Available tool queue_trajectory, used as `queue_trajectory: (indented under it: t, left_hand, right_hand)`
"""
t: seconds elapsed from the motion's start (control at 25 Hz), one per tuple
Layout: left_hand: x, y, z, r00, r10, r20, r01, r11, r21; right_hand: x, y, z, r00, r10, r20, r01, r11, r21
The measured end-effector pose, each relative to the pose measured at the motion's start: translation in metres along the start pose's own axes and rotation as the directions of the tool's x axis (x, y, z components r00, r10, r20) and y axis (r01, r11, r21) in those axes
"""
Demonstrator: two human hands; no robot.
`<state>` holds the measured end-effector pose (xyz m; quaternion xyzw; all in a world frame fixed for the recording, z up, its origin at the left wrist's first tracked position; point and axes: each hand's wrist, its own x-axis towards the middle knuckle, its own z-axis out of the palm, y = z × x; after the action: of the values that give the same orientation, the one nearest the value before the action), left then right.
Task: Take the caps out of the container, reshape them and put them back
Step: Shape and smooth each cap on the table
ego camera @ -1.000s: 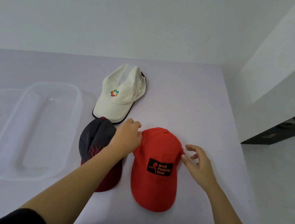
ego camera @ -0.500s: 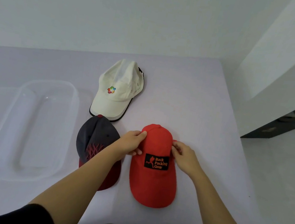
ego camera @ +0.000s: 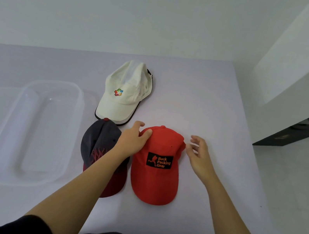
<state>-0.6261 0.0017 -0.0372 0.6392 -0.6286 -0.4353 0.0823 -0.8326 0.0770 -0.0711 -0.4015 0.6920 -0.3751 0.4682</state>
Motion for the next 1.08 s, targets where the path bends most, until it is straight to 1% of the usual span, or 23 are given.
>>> queue_trajectory:
  t: [0.04,0.16,0.2,0.36,0.48,0.56,0.64,0.72,0.8,0.84,0.88,0.96,1.0,1.08]
  left_hand:
    - [-0.001,-0.001,-0.002,0.999,-0.019,0.035,0.021,0.998,-0.052]
    - [-0.003,0.000,0.000,0.986,-0.046,0.162,0.081,0.973,-0.216]
    - [-0.003,0.000,0.002,0.983,-0.043,0.178,0.087,0.965,-0.246]
    - [-0.004,0.002,0.007,0.981,-0.046,0.190,0.116,0.918,-0.378]
    - [-0.004,0.004,0.004,0.978,-0.038,0.205,0.134,0.867,-0.480]
    - [-0.004,0.006,0.000,0.981,0.001,0.195,0.091,0.882,-0.463]
    - [-0.003,0.007,-0.002,0.986,0.063,0.154,0.000,0.927,-0.376]
    - [-0.001,0.004,-0.003,0.993,0.103,0.058,-0.087,0.971,-0.221]
    - [-0.001,0.003,-0.002,0.990,0.126,-0.059,-0.129,0.990,-0.059]
    - [-0.002,0.005,0.000,0.987,0.132,-0.096,-0.135,0.991,-0.022]
    - [-0.004,0.007,0.003,0.983,0.133,-0.124,-0.136,0.991,-0.014]
    - [-0.008,0.015,0.012,0.970,0.122,-0.210,-0.135,0.990,-0.050]
    - [-0.011,0.018,0.016,0.954,0.114,-0.277,-0.138,0.988,-0.071]
    - [-0.014,0.021,0.022,0.912,0.116,-0.394,-0.161,0.983,-0.084]
  right_hand:
    - [-0.003,0.006,-0.004,1.000,0.006,0.002,-0.006,1.000,0.014]
    - [-0.014,0.014,-0.003,0.987,0.014,0.159,-0.009,0.999,-0.035]
    - [-0.015,0.016,0.000,0.984,0.012,0.177,-0.006,0.999,-0.037]
    - [-0.011,0.011,0.006,0.991,0.003,0.136,0.000,1.000,-0.020]
    - [-0.010,0.009,0.003,0.974,-0.025,0.226,0.035,0.999,-0.039]
    - [-0.010,0.005,0.002,0.963,-0.022,0.269,0.031,0.999,-0.029]
    - [-0.008,0.001,-0.003,0.959,0.000,0.284,-0.010,0.999,0.034]
    - [-0.004,-0.004,-0.007,0.938,0.015,0.347,-0.052,0.994,0.098]
    - [-0.002,-0.008,-0.009,0.912,0.048,0.407,-0.075,0.996,0.052]
    - [-0.001,-0.010,-0.007,0.905,0.080,0.418,-0.098,0.995,0.023]
    - [0.001,-0.010,-0.004,0.901,0.107,0.420,-0.130,0.991,0.026]
    - [0.004,-0.009,0.007,0.908,0.141,0.395,-0.210,0.968,0.137]
    - [0.004,-0.009,0.013,0.919,0.140,0.370,-0.224,0.955,0.194]
    - [0.004,-0.010,0.022,0.955,0.087,0.284,-0.153,0.964,0.218]
